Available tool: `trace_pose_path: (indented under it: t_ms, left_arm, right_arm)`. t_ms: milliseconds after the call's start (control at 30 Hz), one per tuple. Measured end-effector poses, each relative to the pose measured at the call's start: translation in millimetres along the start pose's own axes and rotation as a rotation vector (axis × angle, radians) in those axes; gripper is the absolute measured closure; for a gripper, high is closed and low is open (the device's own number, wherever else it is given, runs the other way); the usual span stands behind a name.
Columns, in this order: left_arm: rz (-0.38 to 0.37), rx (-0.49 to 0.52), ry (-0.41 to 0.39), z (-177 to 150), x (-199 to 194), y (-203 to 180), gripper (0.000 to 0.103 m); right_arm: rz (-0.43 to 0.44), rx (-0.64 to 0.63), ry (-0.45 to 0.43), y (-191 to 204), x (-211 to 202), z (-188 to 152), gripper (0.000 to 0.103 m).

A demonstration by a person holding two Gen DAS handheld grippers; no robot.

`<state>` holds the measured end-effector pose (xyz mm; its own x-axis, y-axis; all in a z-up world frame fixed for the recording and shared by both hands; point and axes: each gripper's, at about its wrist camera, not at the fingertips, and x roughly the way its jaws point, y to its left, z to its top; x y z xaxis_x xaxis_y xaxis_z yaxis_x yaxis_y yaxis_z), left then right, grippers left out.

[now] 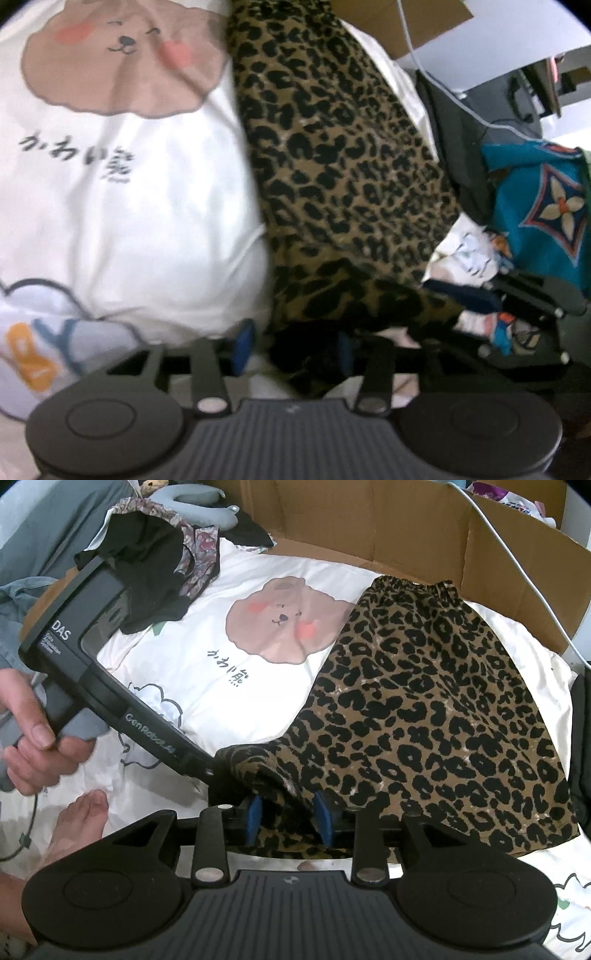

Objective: Fold clothes

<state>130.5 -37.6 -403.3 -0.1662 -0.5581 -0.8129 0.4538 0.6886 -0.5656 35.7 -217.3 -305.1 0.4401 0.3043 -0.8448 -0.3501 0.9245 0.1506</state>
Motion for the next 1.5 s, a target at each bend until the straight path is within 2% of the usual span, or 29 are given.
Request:
trace_pose_path:
  t_ms: [100, 200, 267, 333, 467, 733, 900, 1000, 1100, 1200, 1267, 1433, 1500]
  left_arm:
    - [0.017, 0.011, -0.014, 5, 10, -3, 0.052]
    - [0.007, -0.004, -0.016, 8, 17, -1, 0.061]
    - [0.007, -0.01, -0.004, 7, 19, 1, 0.088]
    - [0.017, -0.01, 0.013, 4, 19, 4, 0.096]
    - [0.011, -0.029, 0.028, 1, 11, 13, 0.099]
    - [0.053, -0.02, 0.061, -6, -11, 21, 0.101]
    - [0.052, -0.016, 0.024, -1, -36, 21, 0.101]
    - [0.028, -0.027, -0.002, 6, -46, 19, 0.1]
    - [-0.03, -0.037, 0.004, 12, -45, 13, 0.093]
    - [-0.079, -0.072, 0.033, 11, -37, 9, 0.077]
    - [-0.106, -0.099, 0.035, 8, -32, 9, 0.062]
    - [-0.15, -0.158, 0.036, 4, -19, 8, 0.053]
    - [-0.155, -0.183, 0.013, 4, -15, 9, 0.047]
  right_arm:
    - [0.002, 0.0, -0.007, 0, -1, 0, 0.065]
    - [0.008, 0.011, -0.02, -1, -3, 1, 0.065]
    - [0.018, 0.017, -0.022, -2, -4, 0, 0.065]
    - [0.027, 0.02, -0.021, -2, -5, 0, 0.065]
    - [0.056, 0.035, -0.019, -4, -9, -2, 0.065]
    - [0.086, 0.076, -0.011, -14, -17, -10, 0.064]
    - [0.094, 0.096, -0.007, -17, -15, -13, 0.064]
    - [0.098, 0.105, -0.006, -18, -13, -13, 0.064]
    - [0.107, 0.111, -0.012, -18, -8, -11, 0.064]
    - [0.109, 0.117, -0.006, -19, 4, -12, 0.064]
    - [0.107, 0.132, -0.003, -23, 8, -12, 0.064]
    - [0.065, 0.137, -0.017, -38, 1, -13, 0.064]
    - [0.039, 0.153, -0.02, -48, -3, -15, 0.064]
